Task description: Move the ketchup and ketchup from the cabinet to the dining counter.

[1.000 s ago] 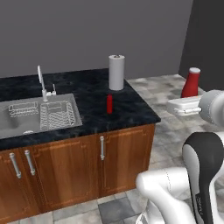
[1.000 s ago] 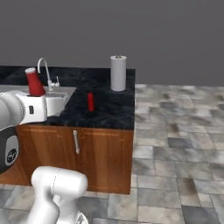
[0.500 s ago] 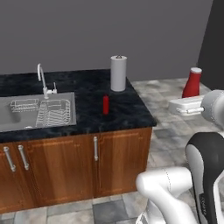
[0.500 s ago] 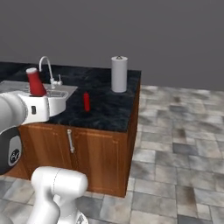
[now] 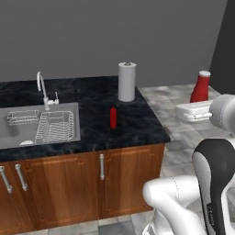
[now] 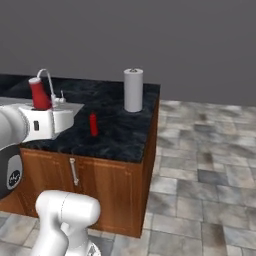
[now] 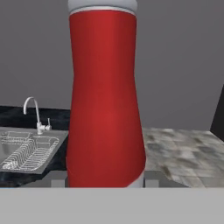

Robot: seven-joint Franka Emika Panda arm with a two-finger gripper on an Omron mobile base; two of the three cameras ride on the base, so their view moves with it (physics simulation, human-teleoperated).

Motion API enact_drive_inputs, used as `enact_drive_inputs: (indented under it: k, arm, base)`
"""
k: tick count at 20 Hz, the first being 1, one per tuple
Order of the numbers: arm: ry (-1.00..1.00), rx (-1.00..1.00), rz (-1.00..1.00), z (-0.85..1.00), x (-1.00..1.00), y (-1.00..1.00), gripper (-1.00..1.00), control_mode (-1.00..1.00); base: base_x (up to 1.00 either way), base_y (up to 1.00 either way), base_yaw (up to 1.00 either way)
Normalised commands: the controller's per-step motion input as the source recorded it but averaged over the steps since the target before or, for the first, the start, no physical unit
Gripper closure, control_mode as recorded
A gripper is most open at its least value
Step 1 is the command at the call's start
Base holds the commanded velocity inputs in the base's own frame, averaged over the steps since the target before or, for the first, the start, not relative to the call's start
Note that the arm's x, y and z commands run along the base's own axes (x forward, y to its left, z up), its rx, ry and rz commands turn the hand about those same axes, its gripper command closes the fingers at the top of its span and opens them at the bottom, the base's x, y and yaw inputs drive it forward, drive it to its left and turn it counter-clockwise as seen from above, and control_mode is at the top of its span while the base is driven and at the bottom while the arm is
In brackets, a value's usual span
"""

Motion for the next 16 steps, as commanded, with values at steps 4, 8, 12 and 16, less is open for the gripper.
enact_drive_inputs:
  k: [4,8,12,16]
  arm:
    - [0.00,0.00,0.00,0.00,0.00,0.00,1.00,1.00]
    - [0.00,0.00,0.00,0.00,0.00,0.00,1.00,1.00]
    - [0.00,0.00,0.00,0.00,0.00,0.00,1.00,1.00]
    - [0.00,0.00,0.00,0.00,0.00,0.00,1.00,1.00]
  base:
    - [0.57,-0.10,0.00]
    - [0.60,-0.07,0.00]
    - [0.59,-0.13,0.00]
    - [0.50,-0.18,0.00]
